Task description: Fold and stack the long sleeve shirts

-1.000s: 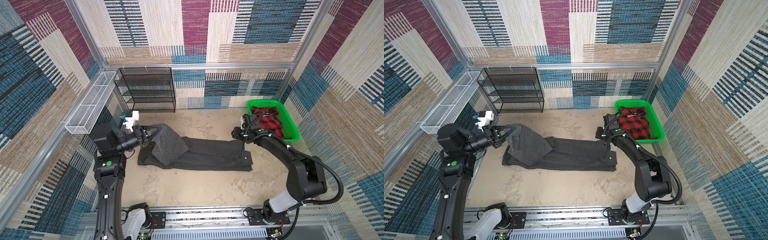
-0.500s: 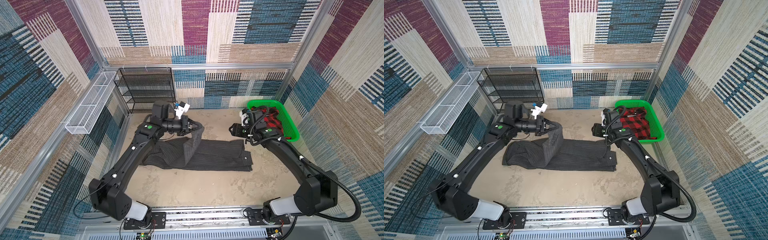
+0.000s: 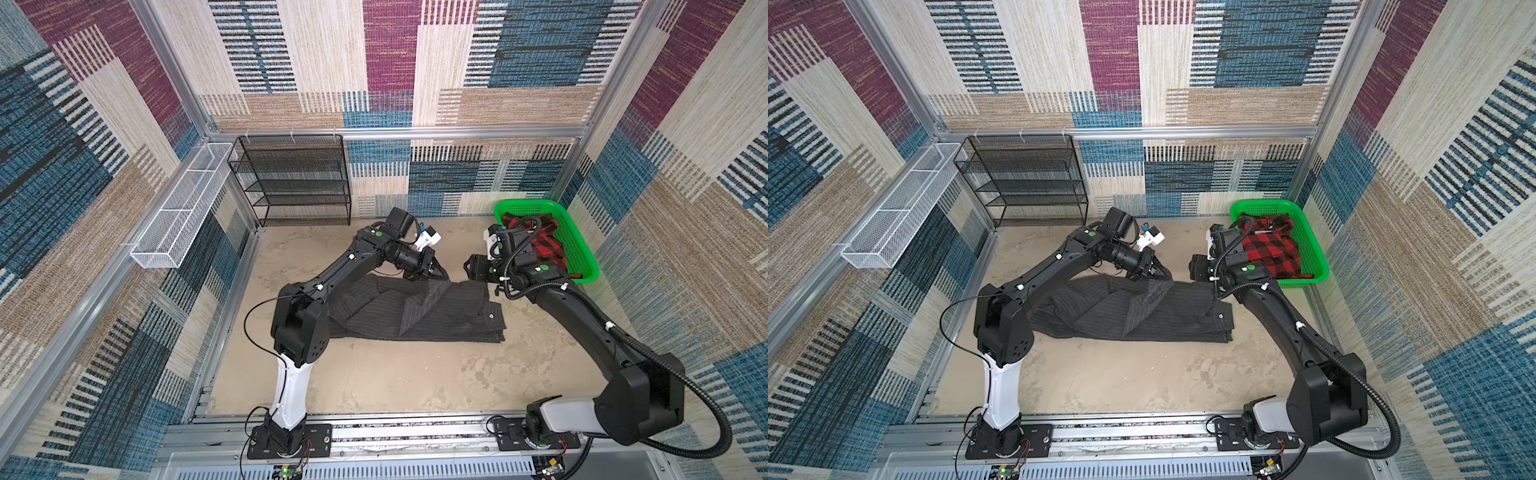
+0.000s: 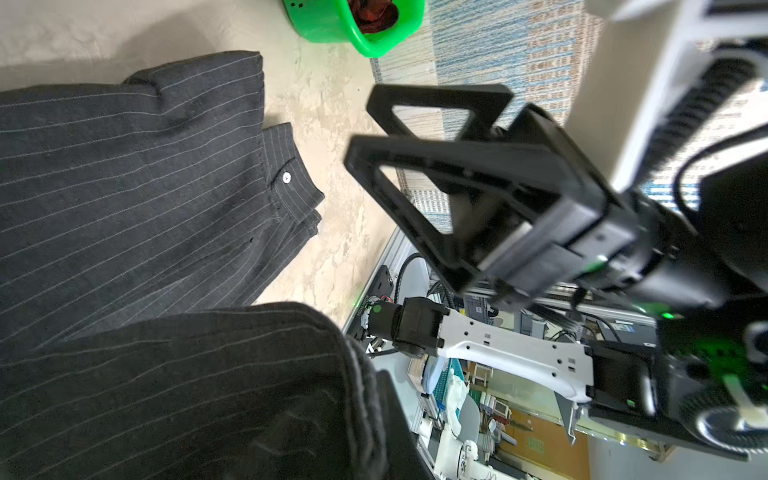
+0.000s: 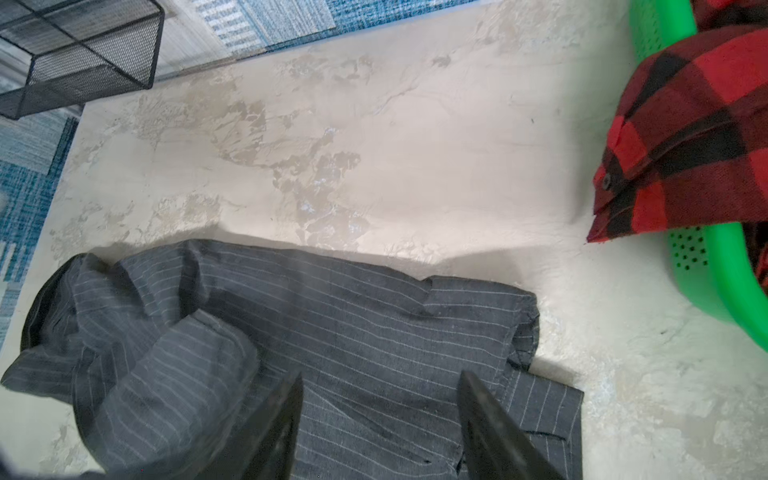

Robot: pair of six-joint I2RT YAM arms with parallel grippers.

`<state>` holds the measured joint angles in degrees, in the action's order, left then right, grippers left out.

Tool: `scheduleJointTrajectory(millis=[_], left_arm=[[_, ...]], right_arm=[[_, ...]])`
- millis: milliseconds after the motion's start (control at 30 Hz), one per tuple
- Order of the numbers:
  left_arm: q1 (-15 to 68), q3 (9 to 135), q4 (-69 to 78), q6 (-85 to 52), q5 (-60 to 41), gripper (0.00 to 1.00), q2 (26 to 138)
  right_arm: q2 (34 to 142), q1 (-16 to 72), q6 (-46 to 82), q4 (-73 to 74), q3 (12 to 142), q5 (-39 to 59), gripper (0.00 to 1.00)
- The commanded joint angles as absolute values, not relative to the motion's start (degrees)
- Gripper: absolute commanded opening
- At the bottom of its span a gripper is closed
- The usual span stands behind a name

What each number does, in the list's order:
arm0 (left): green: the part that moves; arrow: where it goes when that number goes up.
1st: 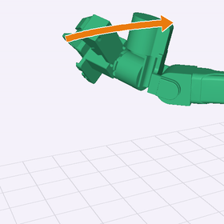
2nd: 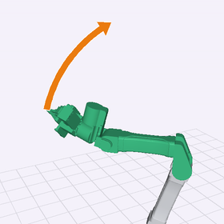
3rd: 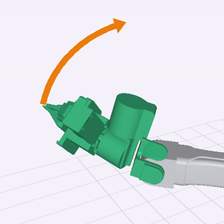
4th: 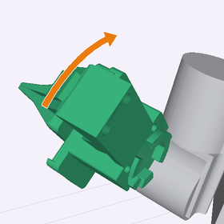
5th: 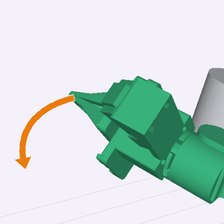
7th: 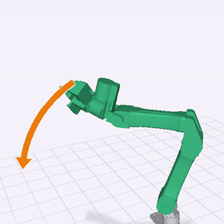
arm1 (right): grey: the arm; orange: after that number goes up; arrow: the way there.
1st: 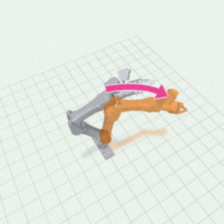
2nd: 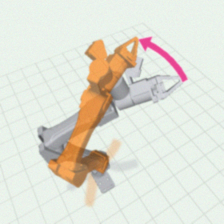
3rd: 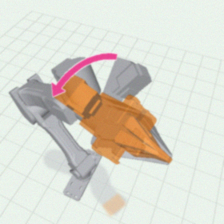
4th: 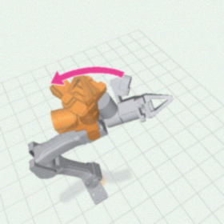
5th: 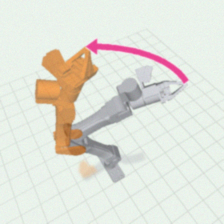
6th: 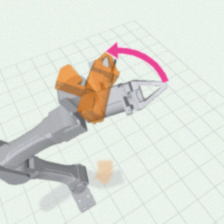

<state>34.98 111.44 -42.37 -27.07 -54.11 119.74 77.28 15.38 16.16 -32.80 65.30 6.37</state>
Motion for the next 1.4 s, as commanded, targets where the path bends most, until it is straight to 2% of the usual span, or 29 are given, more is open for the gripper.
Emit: scheduleJointTrajectory(millis=[0, 267, 500, 833, 1167, 1367], left_arm=[[35.1, 113.7, -46.0, -23.9, -53.6, 0.00, 122.3], [35.0, 116.5, -47.5, -22.7, -53.7, 0.00, 125.4], [34.8, 117.6, -47.7, -23.2, -53.8, 0.00, 126.7], [34.8, 117.6, -47.7, -23.3, -54.3, 0.00, 125.8], [34.8, 116.7, -47.7, -23.3, -54.8, 0.00, 124.2], [34.8, 116.0, -47.7, -23.1, -55.1, 0.00, 123.3]], right_arm=[[75.4, 16.5, 13.2, -31.9, 63.7, 11.4, 0.64], [71.7, 23.4, 8.3, -29.9, 60.1, 16.3, 0.68], [72.3, 28.0, 6.9, -31.0, 61.8, 15.9, 0.68], [74.9, 29.4, 7.7, -30.4, 61.9, 13.6, 0.61], [75.5, 29.5, 9.5, -26.2, 61.8, 10.1, 0.41], [73.9, 29.5, 10.3, -22.9, 61.2, 9.3, 0.14]])
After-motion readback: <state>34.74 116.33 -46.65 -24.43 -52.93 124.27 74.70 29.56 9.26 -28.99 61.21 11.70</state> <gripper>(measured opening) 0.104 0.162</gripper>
